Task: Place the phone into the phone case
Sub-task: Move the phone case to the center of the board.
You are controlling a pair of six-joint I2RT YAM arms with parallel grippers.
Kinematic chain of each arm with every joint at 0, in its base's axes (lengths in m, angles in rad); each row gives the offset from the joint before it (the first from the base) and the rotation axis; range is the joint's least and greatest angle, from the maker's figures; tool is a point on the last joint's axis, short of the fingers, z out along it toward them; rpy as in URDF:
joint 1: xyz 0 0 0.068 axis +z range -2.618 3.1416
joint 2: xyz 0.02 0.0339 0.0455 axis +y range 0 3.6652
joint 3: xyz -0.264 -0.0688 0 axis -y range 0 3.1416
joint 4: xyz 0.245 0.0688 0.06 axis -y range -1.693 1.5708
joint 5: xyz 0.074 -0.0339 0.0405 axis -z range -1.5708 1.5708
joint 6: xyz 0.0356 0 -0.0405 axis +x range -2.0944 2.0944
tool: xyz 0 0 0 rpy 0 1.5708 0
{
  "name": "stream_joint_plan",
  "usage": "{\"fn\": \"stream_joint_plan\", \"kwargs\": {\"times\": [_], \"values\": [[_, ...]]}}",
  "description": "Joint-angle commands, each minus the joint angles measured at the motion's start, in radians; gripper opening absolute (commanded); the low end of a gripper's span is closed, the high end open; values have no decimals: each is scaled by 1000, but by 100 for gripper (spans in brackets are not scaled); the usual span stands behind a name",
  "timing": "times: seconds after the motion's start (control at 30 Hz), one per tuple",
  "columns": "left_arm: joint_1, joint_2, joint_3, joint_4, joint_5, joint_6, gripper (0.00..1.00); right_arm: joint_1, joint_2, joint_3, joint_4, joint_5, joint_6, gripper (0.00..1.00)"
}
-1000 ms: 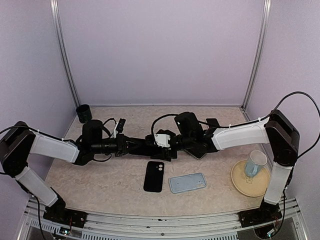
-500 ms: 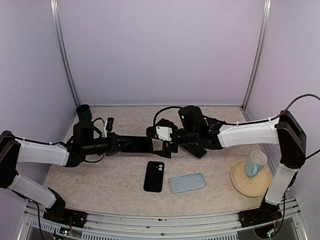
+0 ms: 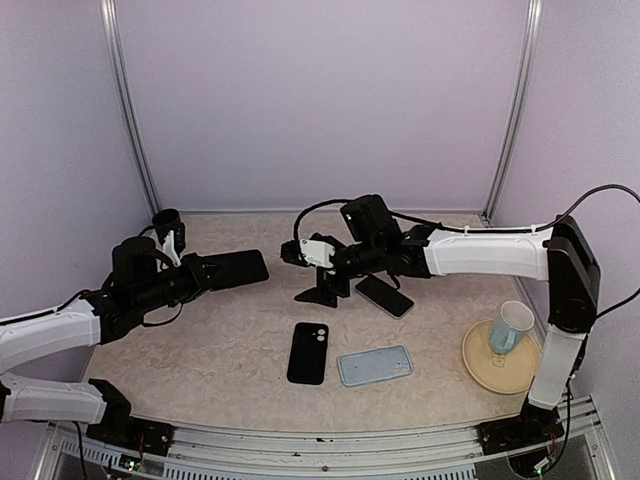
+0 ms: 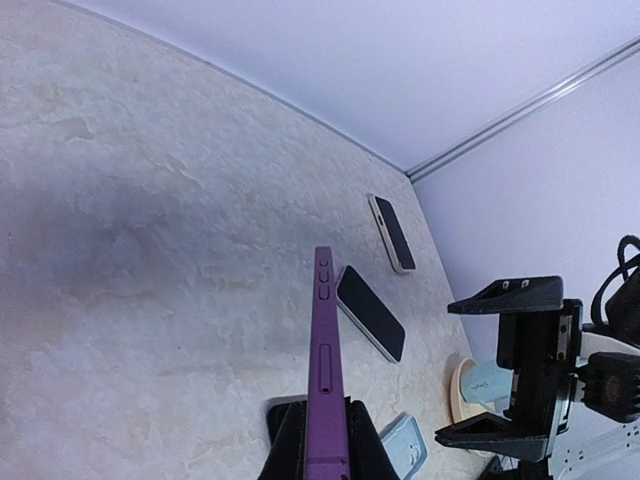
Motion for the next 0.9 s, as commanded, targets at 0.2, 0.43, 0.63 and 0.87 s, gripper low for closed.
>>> {"fn": "stream_joint_plan", "kwargs": {"times": [0.2,0.43,0.63,0.87], "values": [[14,-178,-41,-119,-211,29,0,-20,213,160,-303,39,72,79],[21,-197,-50,-118,-200,29,0,-20,286,233,-376,60,123,69],[19,-186,-44,-120,-197,24,0,-20,332,272,-412,93,144,61],[19,-210,-71,-95,-220,15,0,-18,382,330,-443,92,165,52]]}}
